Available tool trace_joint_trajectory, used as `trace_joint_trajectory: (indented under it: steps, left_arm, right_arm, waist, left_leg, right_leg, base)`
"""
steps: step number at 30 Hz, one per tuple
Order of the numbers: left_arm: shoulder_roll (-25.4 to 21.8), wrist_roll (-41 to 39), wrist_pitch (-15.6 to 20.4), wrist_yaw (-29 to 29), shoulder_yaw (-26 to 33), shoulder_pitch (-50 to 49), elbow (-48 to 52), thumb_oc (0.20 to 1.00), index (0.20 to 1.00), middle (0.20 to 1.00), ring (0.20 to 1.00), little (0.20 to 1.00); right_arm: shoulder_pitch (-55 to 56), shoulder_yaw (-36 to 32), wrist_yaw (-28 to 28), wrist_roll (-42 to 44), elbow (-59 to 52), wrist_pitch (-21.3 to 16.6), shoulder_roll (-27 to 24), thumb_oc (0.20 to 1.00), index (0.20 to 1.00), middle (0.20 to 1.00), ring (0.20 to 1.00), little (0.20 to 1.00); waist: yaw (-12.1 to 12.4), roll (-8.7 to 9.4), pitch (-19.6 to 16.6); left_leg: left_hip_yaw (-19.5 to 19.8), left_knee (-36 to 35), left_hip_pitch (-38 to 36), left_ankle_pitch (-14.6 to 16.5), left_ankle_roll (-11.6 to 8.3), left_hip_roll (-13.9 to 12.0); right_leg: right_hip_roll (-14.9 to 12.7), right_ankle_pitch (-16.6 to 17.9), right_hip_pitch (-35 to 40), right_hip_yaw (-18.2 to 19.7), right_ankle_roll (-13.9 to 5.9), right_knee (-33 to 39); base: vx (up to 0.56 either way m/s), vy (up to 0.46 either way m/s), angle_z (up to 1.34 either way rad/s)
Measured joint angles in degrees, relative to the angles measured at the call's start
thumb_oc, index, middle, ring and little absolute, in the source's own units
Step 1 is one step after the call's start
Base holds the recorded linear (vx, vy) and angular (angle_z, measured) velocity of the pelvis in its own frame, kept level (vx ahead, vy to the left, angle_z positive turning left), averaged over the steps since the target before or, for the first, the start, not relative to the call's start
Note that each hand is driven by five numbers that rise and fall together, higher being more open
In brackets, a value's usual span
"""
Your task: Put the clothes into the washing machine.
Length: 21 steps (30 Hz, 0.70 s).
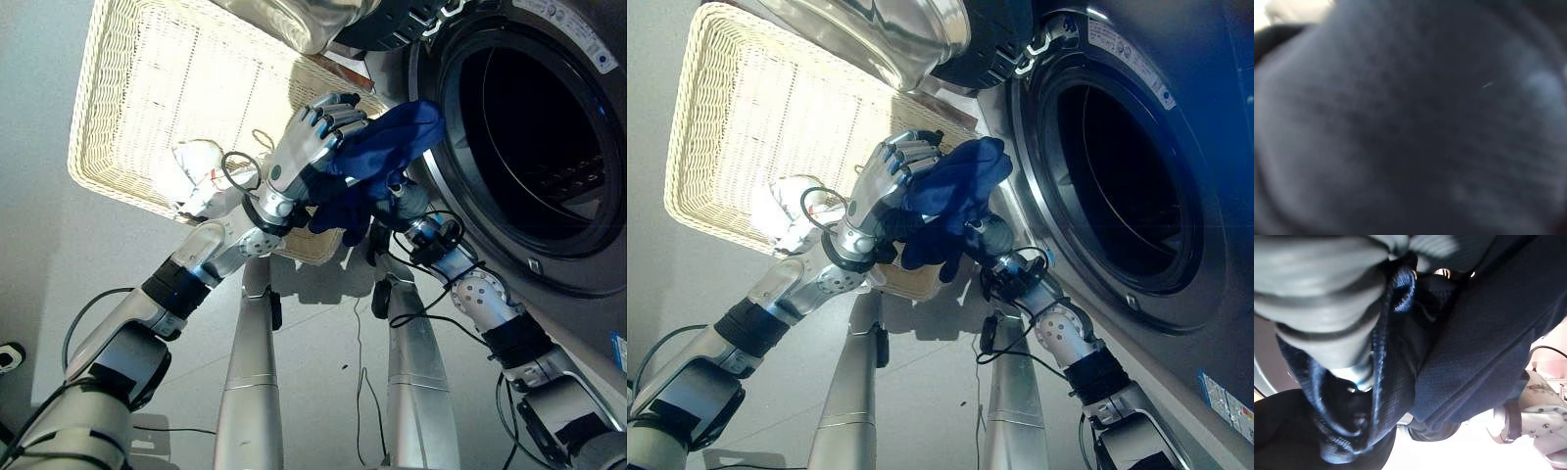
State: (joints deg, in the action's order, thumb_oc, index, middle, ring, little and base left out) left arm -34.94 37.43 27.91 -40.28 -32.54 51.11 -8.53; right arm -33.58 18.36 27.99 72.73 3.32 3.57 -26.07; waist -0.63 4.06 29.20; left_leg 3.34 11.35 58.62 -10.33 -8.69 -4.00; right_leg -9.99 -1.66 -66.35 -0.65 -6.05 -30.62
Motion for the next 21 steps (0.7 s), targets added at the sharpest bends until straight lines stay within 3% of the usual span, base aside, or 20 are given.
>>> trace_joint_trajectory:
  steps: [2, 3, 4, 5, 6, 7, 8, 18, 21]
  left_arm:
    - [0.0, 0.0, 0.0, 0.2, 0.0, 0.0, 0.0, 0.200, 0.200, 0.200, 0.200, 0.200]
    - [0.0, 0.0, 0.0, 0.2, 0.0, 0.0, 0.0, 0.285, 0.285, 0.285, 0.285, 0.285]
    - [0.0, 0.0, 0.0, 0.2, 0.0, 0.0, 0.0, 0.438, 0.438, 0.438, 0.438, 0.438]
    - [0.0, -0.1, -0.1, 0.2, 0.0, 0.0, 0.0, 0.542, 0.542, 0.542, 0.542, 0.542]
    - [0.1, -0.1, -0.2, 0.2, 0.0, 0.0, 0.0, 0.586, 0.586, 0.586, 0.586, 0.586]
    - [0.1, -0.2, -0.4, 0.2, 0.1, 0.0, 0.1, 0.699, 0.699, 0.699, 0.699, 0.699]
    - [0.1, -0.5, -0.7, 0.2, 0.2, 0.0, 0.1, 1.000, 1.000, 1.000, 1.000, 1.000]
    - [1.5, -7.0, -2.1, 1.4, 0.5, -0.8, 0.3, 1.000, 1.000, 1.000, 1.000, 1.000]
    - [3.1, -11.9, -2.1, 5.5, 2.2, -1.9, 0.6, 1.000, 1.000, 1.000, 1.000, 1.000]
  right_arm:
    - [0.1, 0.0, 0.0, 0.0, 0.0, 0.0, 0.0, 0.200, 0.200, 0.200, 0.200, 0.200]
    - [0.1, 0.0, 0.0, 0.0, 0.0, 0.0, 0.1, 0.200, 0.200, 0.200, 0.200, 0.200]
    - [0.1, 0.0, 0.0, 0.0, 0.0, 0.0, 0.1, 0.200, 0.200, 0.200, 0.200, 0.200]
    - [0.1, -0.1, 0.0, 0.0, 0.0, 0.0, 0.1, 0.200, 0.200, 0.200, 0.200, 0.200]
    - [0.1, -0.2, 0.0, 0.0, 0.0, 0.0, 0.1, 0.200, 0.200, 0.200, 0.200, 0.200]
    - [0.2, -0.2, 0.0, 0.0, 0.0, 0.0, 0.2, 0.200, 0.200, 0.200, 0.200, 0.200]
    - [0.2, -0.2, 0.0, 0.0, 0.0, 0.0, 0.3, 0.200, 0.200, 0.200, 0.200, 0.200]
    - [1.2, -0.2, 0.4, 0.6, 0.0, 0.0, 0.9, 0.200, 0.200, 0.200, 0.200, 0.200]
    - [1.1, -0.2, 0.4, 0.6, 0.0, -0.5, 1.0, 0.200, 0.200, 0.200, 0.200, 0.200]
  waist:
    - [0.0, -0.01, 0.0]
    - [0.0, -0.01, 0.0]
    - [0.0, -0.01, 0.0]
    - [0.0, -0.01, 0.0]
    - [0.0, -0.01, 0.0]
    - [0.0, -0.01, 0.0]
    - [0.0, -0.01, 0.0]
    - [0.1, -0.22, 0.1]
    - [0.1, -0.47, 0.3]
  left_leg:
    - [0.0, 0.0, 0.0, 0.0, 0.00, 0.0]
    - [0.0, 0.0, 0.0, 0.0, 0.00, 0.0]
    - [0.0, 0.0, 0.0, 0.0, 0.00, 0.0]
    - [0.0, 0.0, 0.0, 0.0, 0.00, 0.0]
    - [0.0, 0.0, 0.0, 0.0, -0.01, 0.0]
    - [0.0, 0.0, 0.0, 0.0, -0.01, 0.0]
    - [0.0, 0.0, 0.0, 0.0, -0.01, 0.0]
    - [0.0, -0.2, 0.0, 0.0, -0.03, 0.0]
    - [0.0, -0.2, 0.0, 0.0, -0.04, 0.0]
  right_leg:
    - [0.0, 0.0, 0.0, 0.0, -0.01, 0.0]
    - [0.0, 0.0, 0.0, 0.0, -0.01, 0.0]
    - [0.0, 0.0, 0.0, 0.0, -0.01, 0.0]
    - [0.0, 0.0, 0.0, 0.0, -0.01, 0.0]
    - [0.0, 0.0, 0.0, 0.0, -0.01, 0.0]
    - [0.0, 0.0, 0.0, 0.0, -0.01, 0.0]
    - [0.0, 0.0, 0.0, 0.0, -0.01, 0.0]
    - [0.0, -0.2, -0.1, 0.0, -0.02, 0.0]
    - [-0.1, -0.3, -0.1, 0.0, 0.00, -0.2]
  base:
    - [0.00, 0.000, 0.00]
    - [0.00, 0.000, 0.00]
    - [0.00, 0.000, 0.00]
    - [0.00, 0.000, 0.00]
    - [0.00, 0.000, 0.00]
    - [0.00, 0.000, 0.00]
    - [0.00, 0.000, 0.00]
    - [0.00, 0.000, 0.00]
    - [0.00, 0.000, 0.00]
